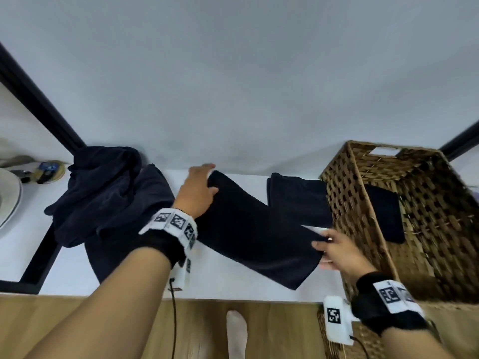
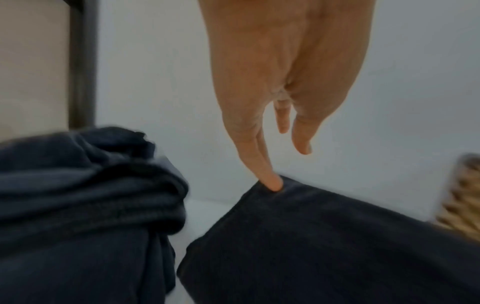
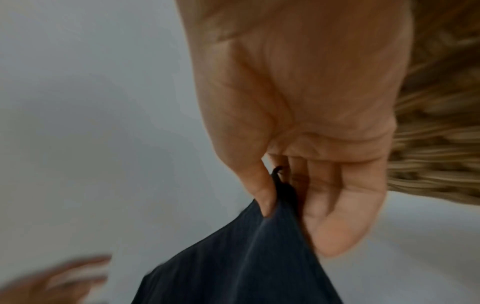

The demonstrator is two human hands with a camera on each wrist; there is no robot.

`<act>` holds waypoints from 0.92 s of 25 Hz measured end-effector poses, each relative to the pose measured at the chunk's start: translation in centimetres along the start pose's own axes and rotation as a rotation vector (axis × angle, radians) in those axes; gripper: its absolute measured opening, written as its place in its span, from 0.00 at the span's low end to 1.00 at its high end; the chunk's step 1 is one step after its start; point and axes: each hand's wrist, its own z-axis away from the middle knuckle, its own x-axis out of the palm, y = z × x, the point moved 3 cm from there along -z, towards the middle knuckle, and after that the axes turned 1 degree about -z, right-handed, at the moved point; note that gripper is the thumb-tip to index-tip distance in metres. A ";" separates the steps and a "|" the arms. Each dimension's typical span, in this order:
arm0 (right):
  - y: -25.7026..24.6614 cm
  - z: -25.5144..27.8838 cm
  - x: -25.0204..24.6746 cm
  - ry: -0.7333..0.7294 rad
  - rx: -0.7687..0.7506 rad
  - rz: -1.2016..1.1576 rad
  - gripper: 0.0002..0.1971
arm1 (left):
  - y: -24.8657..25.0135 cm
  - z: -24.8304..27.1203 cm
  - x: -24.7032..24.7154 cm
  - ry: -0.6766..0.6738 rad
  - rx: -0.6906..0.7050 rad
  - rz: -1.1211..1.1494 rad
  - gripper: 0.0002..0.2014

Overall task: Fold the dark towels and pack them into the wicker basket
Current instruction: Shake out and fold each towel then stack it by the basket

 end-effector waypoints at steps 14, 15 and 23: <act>5.4 -2.2 5.8 -0.268 -0.033 0.747 0.12 | -6.3 4.2 10.2 -0.218 -0.124 -0.613 0.25; 4.9 -1.9 6.2 -0.232 -0.061 0.710 0.16 | -6.7 4.7 10.4 -0.257 -0.132 -0.608 0.28; 5.2 0.1 11.3 -0.221 -0.142 0.653 0.10 | -8.6 9.0 11.4 -0.202 -0.549 -0.193 0.27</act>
